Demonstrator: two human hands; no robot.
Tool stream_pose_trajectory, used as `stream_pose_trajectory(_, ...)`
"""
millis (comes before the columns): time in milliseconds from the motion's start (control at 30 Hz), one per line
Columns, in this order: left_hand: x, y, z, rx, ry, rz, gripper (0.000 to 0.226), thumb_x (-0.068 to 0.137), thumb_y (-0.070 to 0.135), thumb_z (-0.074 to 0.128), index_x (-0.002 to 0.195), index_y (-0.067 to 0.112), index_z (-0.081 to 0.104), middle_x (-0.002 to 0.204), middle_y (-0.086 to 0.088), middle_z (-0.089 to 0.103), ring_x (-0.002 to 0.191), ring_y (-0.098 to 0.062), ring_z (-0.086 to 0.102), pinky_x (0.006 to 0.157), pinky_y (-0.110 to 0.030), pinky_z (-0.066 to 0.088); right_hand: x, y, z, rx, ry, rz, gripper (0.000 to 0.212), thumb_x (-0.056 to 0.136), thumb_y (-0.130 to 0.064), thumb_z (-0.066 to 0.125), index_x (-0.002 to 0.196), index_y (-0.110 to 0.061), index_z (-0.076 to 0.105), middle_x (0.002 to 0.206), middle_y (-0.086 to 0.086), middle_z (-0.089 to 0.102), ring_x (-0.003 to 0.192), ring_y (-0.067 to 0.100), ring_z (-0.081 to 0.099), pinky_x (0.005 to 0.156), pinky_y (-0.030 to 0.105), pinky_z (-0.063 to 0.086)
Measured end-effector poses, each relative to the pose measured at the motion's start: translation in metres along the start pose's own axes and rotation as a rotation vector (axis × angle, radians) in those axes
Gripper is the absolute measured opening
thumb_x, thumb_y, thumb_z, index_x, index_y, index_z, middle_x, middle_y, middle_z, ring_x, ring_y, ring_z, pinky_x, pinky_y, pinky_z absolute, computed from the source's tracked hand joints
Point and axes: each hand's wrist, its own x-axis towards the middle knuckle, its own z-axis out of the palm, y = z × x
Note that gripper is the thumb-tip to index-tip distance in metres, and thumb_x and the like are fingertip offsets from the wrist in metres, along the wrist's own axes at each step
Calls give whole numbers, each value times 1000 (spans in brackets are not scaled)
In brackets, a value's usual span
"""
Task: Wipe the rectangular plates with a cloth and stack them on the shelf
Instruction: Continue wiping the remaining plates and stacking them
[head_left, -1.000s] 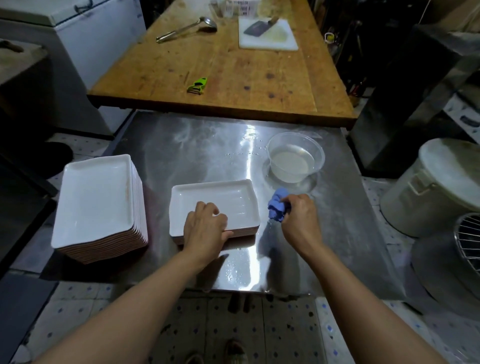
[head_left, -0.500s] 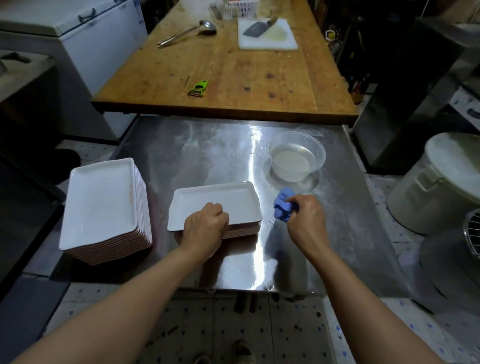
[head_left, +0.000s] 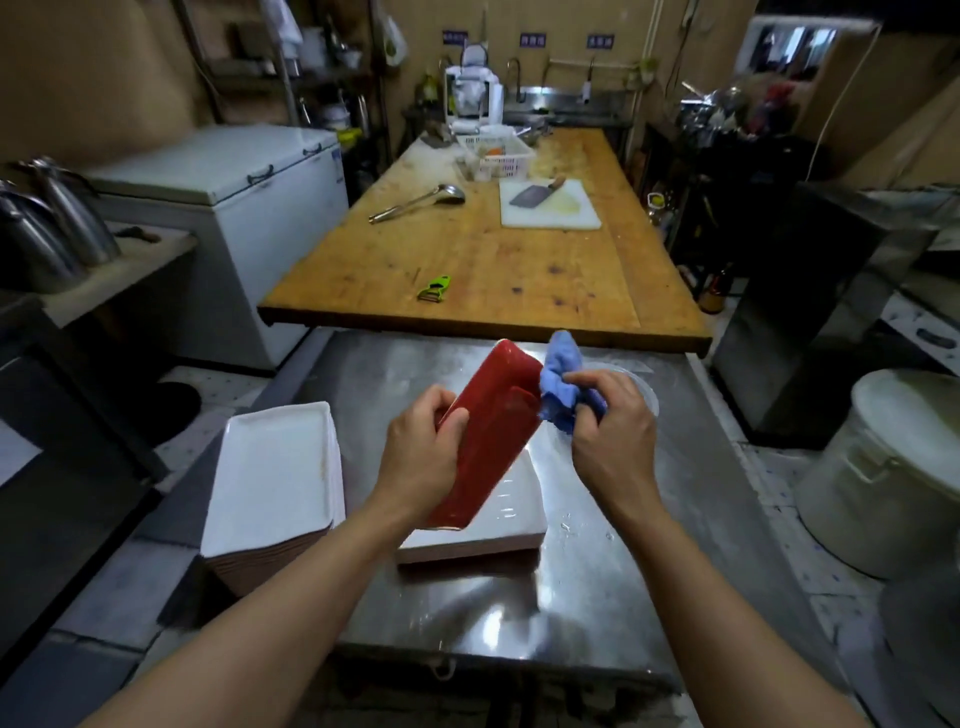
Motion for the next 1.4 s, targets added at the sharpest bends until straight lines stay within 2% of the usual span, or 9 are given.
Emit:
stream_pose_trajectory(167, -2, 16, -29, -389, -12, -216, 17, 95, 11, 50, 80, 14, 57, 67, -4, 59, 63, -17, 51, 62, -30, 41, 6, -47, 11, 98, -33, -215, 32, 67, 1, 49, 90, -9, 69, 103, 4, 61, 99, 15, 53, 86, 6, 35)
stream_pose_trajectory(300, -3, 24, -49, -509, 18, -259, 19, 95, 7, 49, 80, 13, 58, 70, -6, 62, 64, -17, 55, 63, -30, 44, 3, -76, 29, 125, -101, -305, 18, 73, -18, 57, 88, -15, 67, 106, -6, 55, 104, 17, 46, 91, 27, 35)
stream_pose_trajectory(400, -3, 31, -60, -522, 35, -238, 16, 95, 7, 49, 82, 8, 58, 70, -7, 61, 64, -15, 52, 59, -26, 41, 6, -100, 42, 117, -105, -385, 24, 79, -35, 53, 87, -14, 62, 112, -1, 55, 108, 18, 48, 92, 33, 34)
stream_pose_trajectory(667, -11, 36, -73, -577, 128, -261, 21, 95, 6, 50, 76, 8, 56, 65, -13, 56, 62, -21, 47, 59, -31, 39, 10, -109, 60, -50, -73, -618, 8, 88, -25, 48, 94, -20, 45, 109, 4, 56, 86, 24, 53, 74, 35, 39)
stream_pose_trajectory(833, -17, 41, -77, -657, 135, -321, 20, 96, 8, 48, 79, 10, 60, 61, -3, 64, 53, -12, 59, 56, -29, 52, 15, -82, 49, 16, -84, -469, 15, 87, -28, 44, 89, -13, 46, 94, 4, 51, 85, 23, 49, 75, 40, 41)
stream_pose_trajectory(967, -13, 43, -79, -730, 152, -353, 19, 97, 9, 47, 82, 10, 59, 68, -9, 63, 60, -20, 59, 66, -38, 53, 17, -72, 41, 133, -111, -250, 16, 91, -23, 46, 94, -7, 47, 97, 2, 42, 81, 4, 41, 72, 23, 34)
stream_pose_trajectory(1100, -7, 44, -76, -825, 182, -407, 21, 97, 8, 47, 78, 10, 57, 57, -3, 62, 50, -13, 59, 54, -28, 53, 19, -79, 40, 161, -123, -177, 14, 92, -13, 55, 102, -6, 48, 104, 7, 43, 89, 13, 44, 72, 16, 31)
stream_pose_trajectory(1267, 10, 51, -73, -903, 308, -462, 23, 96, 11, 49, 73, 13, 52, 61, -3, 58, 55, -16, 55, 59, -29, 49, -2, -73, 40, 182, -167, -105, 18, 90, -17, 58, 98, -19, 42, 100, 5, 52, 89, 17, 50, 71, 19, 31)
stream_pose_trajectory(1400, 25, 55, -72, -959, 418, -452, 27, 94, 11, 52, 68, 15, 50, 61, 0, 58, 52, -10, 56, 58, -26, 49, -24, -60, 33, 219, -221, -36, 27, 88, -23, 62, 89, -36, 38, 92, -1, 56, 84, 16, 55, 73, 27, 43)
